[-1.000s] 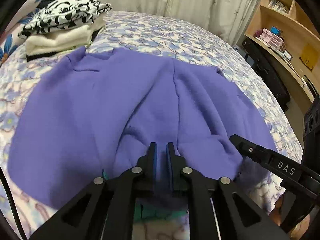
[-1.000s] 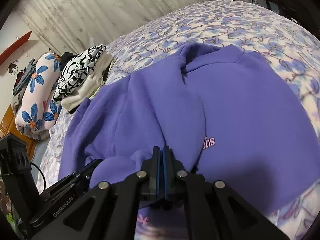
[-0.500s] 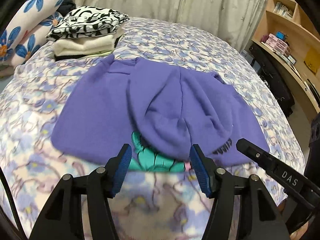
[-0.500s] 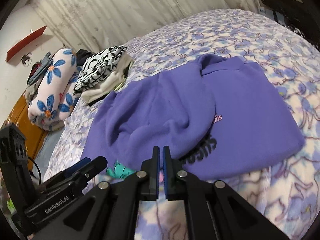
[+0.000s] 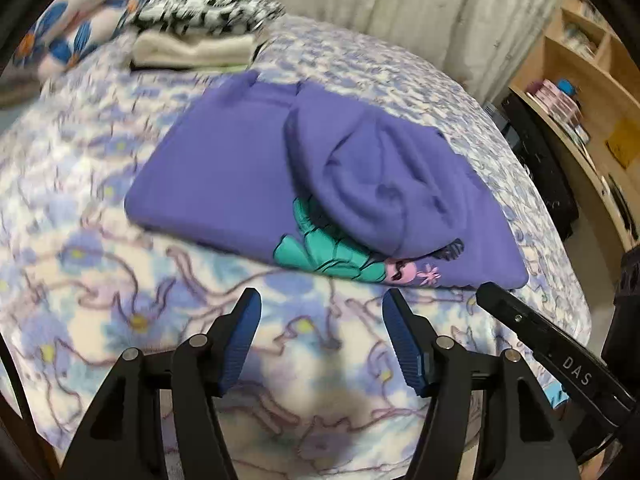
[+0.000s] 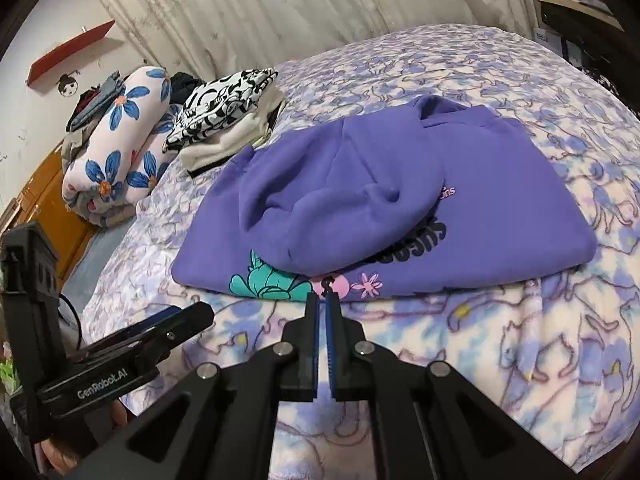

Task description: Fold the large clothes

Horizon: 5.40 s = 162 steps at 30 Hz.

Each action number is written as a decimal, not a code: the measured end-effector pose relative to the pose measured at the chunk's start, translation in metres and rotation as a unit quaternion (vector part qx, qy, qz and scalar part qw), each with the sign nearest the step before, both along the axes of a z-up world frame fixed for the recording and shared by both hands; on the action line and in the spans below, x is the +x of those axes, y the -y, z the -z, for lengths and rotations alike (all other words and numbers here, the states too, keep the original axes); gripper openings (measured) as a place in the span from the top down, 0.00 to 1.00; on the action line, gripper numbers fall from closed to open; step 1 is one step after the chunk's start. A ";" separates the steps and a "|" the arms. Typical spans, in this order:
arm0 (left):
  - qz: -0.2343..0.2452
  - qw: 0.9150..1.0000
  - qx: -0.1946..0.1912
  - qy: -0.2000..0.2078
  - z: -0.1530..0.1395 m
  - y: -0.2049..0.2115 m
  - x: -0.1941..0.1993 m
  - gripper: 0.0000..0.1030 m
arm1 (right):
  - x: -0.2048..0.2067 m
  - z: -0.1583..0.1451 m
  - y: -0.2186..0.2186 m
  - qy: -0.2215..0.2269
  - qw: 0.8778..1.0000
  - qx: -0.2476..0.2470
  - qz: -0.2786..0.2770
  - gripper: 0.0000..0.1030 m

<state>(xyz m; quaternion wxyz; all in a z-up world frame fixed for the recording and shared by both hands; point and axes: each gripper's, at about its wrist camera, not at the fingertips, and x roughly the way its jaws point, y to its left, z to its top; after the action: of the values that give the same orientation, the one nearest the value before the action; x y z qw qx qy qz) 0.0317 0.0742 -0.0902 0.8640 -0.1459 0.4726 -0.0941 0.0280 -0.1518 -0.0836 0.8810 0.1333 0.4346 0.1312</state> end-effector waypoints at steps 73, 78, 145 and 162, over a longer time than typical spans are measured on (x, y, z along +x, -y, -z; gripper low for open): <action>0.181 0.928 0.190 0.264 -0.057 0.251 0.077 0.81 | 0.037 0.079 0.136 -0.040 0.964 0.234 0.119 0.86; 0.230 0.915 0.234 0.236 -0.026 0.302 0.070 0.79 | 0.007 0.080 0.192 -0.030 0.957 0.209 0.199 0.86; 0.193 0.979 -0.066 -0.016 0.004 0.121 0.259 0.12 | 0.227 0.036 0.233 -0.048 0.959 0.275 -0.054 0.27; 0.211 0.977 -0.002 -0.023 0.001 0.184 0.267 0.05 | 0.202 -0.004 0.219 0.007 0.979 0.179 -0.093 0.81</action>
<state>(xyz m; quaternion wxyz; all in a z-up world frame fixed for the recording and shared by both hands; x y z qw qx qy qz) 0.2985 -0.1097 -0.0907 0.8136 -0.0465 0.5120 -0.2715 0.2304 -0.3704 -0.0799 0.8297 0.2472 0.4084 0.2894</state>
